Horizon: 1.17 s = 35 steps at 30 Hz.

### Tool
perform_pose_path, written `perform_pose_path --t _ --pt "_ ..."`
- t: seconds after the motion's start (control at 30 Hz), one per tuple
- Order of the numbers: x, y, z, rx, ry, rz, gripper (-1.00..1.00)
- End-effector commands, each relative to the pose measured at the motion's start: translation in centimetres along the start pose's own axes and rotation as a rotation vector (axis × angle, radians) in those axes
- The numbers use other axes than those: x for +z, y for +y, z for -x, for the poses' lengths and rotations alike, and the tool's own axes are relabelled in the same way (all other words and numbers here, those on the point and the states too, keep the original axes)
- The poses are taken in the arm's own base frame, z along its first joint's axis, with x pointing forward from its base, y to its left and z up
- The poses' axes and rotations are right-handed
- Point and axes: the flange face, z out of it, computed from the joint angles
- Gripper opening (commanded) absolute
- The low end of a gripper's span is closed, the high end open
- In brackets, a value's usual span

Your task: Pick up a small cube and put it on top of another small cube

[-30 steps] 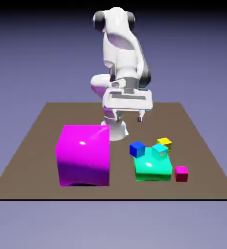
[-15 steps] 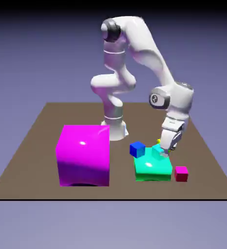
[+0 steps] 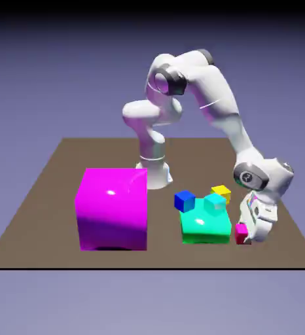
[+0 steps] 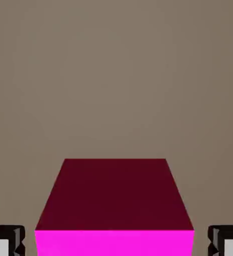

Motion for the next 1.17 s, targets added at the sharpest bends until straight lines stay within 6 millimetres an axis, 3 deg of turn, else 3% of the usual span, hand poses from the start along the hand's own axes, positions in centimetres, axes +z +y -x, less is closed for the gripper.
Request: perform_pose_path --t 0.0,0.07,0.13,0.43,0.73,0.77,0.8,0.83,1.0,1.03,1.07,1.13 --pt "-2.0 0.2 0.0 0.001 0.001 0.002 -1.0" --pt "-6.1 0.4 0.4 0.001 0.001 0.001 -1.0" --pt "-8.3 3.1 0.7 0.065 -0.004 0.005 -1.0" --pt "-11.5 12.3 9.7 0.486 -0.116 -0.063 -1.0" --pt "-13.7 17.7 20.2 0.899 -0.199 -0.24 -1.0" --pt "-13.7 17.9 21.4 0.943 -0.211 -0.265 -1.0" --pt "-12.2 16.8 21.5 0.934 -0.236 -0.236 -1.0" --pt "-12.2 16.8 21.5 0.934 -0.236 -0.236 -1.0" --pt "-5.6 14.9 21.5 0.934 -0.236 -0.236 -1.0" --pt "-5.6 14.9 21.5 0.934 -0.236 -0.236 1.0" --pt "-5.6 14.9 21.5 0.934 -0.236 -0.236 1.0" --pt "-8.4 15.8 21.3 0.935 -0.236 -0.235 1.0"
